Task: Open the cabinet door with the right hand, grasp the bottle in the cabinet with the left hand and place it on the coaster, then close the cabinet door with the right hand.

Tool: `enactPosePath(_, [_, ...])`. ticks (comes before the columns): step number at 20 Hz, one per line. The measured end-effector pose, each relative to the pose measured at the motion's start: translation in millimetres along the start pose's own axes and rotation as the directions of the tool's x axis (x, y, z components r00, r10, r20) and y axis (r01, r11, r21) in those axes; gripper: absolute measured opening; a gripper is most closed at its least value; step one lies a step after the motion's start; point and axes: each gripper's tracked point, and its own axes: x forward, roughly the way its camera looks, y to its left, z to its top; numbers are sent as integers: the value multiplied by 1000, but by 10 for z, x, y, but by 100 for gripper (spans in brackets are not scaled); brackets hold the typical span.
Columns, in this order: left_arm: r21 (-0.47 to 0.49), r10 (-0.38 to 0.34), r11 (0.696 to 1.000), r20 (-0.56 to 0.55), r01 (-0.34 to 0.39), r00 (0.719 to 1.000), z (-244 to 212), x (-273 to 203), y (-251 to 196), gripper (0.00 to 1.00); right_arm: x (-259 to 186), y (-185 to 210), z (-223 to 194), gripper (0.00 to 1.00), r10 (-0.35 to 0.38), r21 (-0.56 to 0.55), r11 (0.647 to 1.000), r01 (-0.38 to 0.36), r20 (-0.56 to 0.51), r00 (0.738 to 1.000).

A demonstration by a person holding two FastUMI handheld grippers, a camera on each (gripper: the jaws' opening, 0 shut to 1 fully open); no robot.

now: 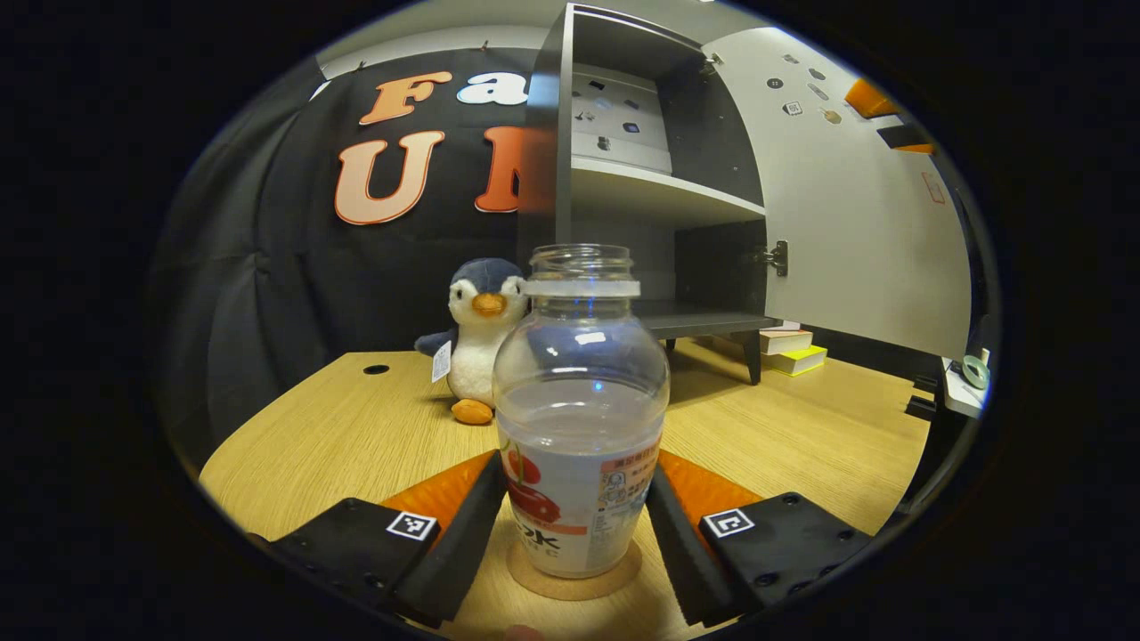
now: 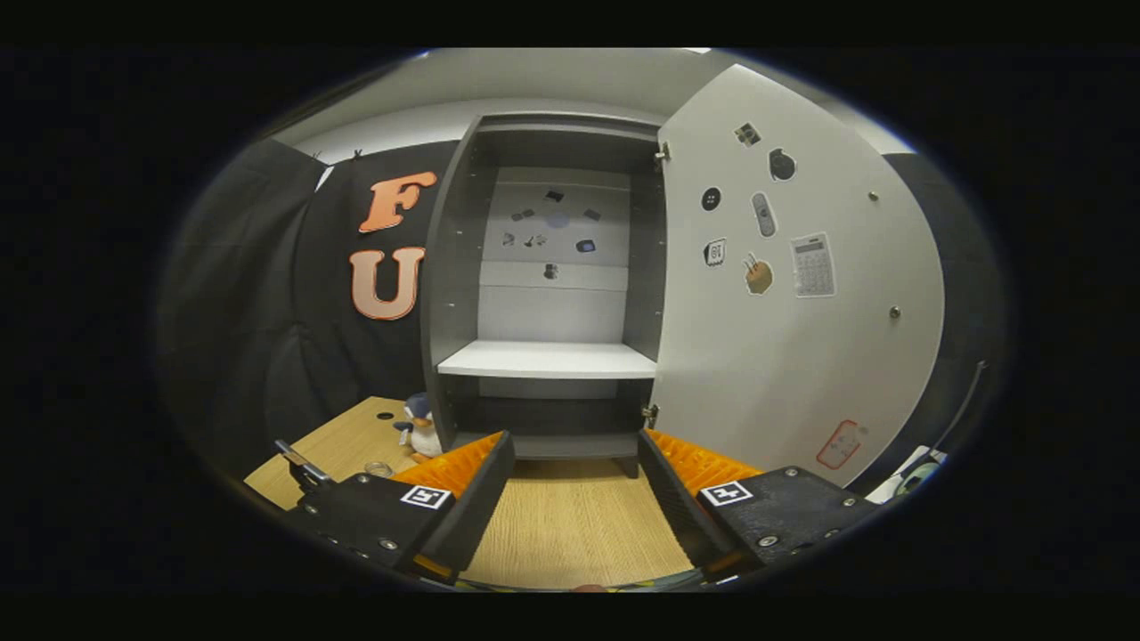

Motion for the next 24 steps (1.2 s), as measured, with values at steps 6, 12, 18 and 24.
enactPosePath(6, [0, -11, 1000, 27, 11, 1000, 211, 59, -17, 93, -73, -45, 20, 87, -8, 10, 1000, 8, 9, 1000])
enactPosePath(12, [7, -15, 1000, 70, 14, 997, 530, 60, -42, 94, -168, -90, 80, 87, -17, 11, 1000, 17, 27, 999])
enactPosePath(18, [35, -35, 999, 151, 30, 988, 1019, -10, -97, 94, -304, -186, 296, 86, -30, 36, 999, 27, 85, 996])
enactPosePath(24, [36, -40, 999, 195, 34, 980, 1509, -62, -157, 93, -532, -479, 475, 86, -75, 55, 996, 68, 139, 987])
